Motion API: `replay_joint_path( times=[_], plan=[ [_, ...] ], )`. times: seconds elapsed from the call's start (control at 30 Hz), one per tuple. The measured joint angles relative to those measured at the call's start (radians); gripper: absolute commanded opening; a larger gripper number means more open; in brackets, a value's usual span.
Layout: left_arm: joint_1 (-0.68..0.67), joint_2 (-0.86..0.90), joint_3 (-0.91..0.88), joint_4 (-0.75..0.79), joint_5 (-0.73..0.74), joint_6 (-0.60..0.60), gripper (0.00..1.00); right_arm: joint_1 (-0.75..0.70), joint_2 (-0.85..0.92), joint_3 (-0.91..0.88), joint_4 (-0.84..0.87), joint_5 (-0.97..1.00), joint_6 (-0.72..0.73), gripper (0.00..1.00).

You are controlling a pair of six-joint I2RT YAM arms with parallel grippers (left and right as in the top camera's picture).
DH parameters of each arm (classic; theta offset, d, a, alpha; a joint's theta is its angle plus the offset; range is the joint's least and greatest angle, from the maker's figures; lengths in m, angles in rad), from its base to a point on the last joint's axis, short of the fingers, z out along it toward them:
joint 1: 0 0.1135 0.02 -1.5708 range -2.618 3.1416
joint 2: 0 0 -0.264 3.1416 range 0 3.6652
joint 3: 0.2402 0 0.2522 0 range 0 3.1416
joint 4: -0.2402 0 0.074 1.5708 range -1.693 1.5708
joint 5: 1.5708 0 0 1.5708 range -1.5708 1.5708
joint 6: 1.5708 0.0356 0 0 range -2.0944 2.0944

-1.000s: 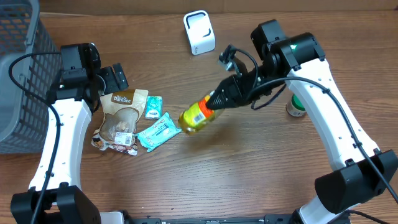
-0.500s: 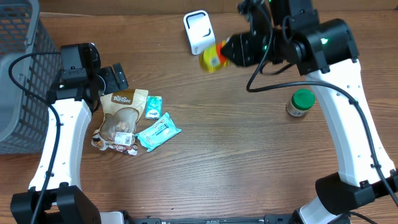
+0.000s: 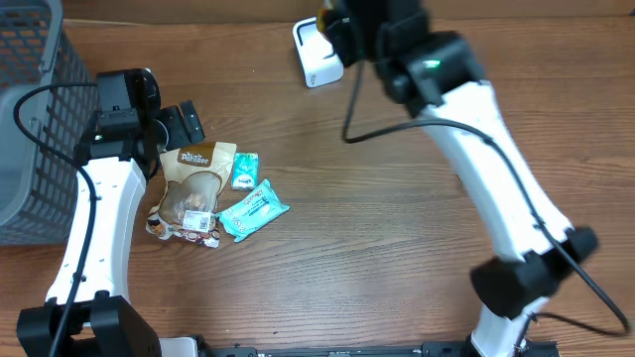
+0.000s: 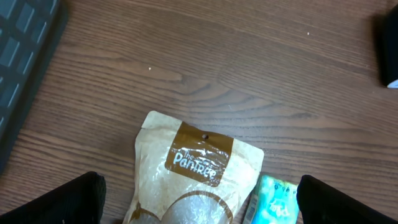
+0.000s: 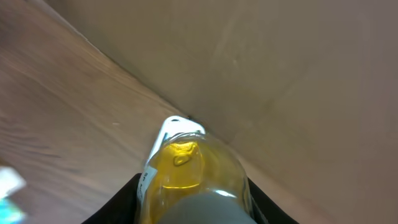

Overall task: Scan the item barcode
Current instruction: 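Hold the bottle's label in front of the scanner window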

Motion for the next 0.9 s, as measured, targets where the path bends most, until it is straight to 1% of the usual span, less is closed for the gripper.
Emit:
replay_joint_path(
  times=[0.17, 0.2, 0.3, 0.43, 0.57, 0.73, 0.9],
  plan=[
    [0.0, 0.0, 0.0, 0.0, 0.0, 0.0, 0.99, 0.044, 0.144, 0.0, 0.141, 0.125, -0.184, 0.38],
    [0.0, 0.0, 0.0, 0.0, 0.0, 0.0, 1.0, 0.05, 0.178, 0.0, 0.175, 0.155, -0.221, 0.36],
    [0.0, 0.0, 0.0, -0.001, 0.0, 0.0, 1.0, 0.055, 0.268, -0.002, 0.277, 0.237, -0.309, 0.35],
    [0.0, 0.0, 0.0, 0.0, 0.0, 0.0, 1.0, 0.055, 0.351, -0.002, 0.38, 0.305, -0.382, 0.35],
    [0.0, 0.0, 0.0, 0.0, 0.0, 0.0, 0.99, 0.055, 0.401, -0.002, 0.471, 0.337, -0.422, 0.33],
    [0.0, 0.0, 0.0, 0.0, 0.0, 0.0, 0.99, 0.055, 0.423, -0.002, 0.579, 0.36, -0.439, 0.34],
    [0.0, 0.0, 0.0, 0.0, 0.0, 0.0, 1.0, 0.055, 0.459, -0.002, 0.647, 0.384, -0.444, 0.34]
  ],
)
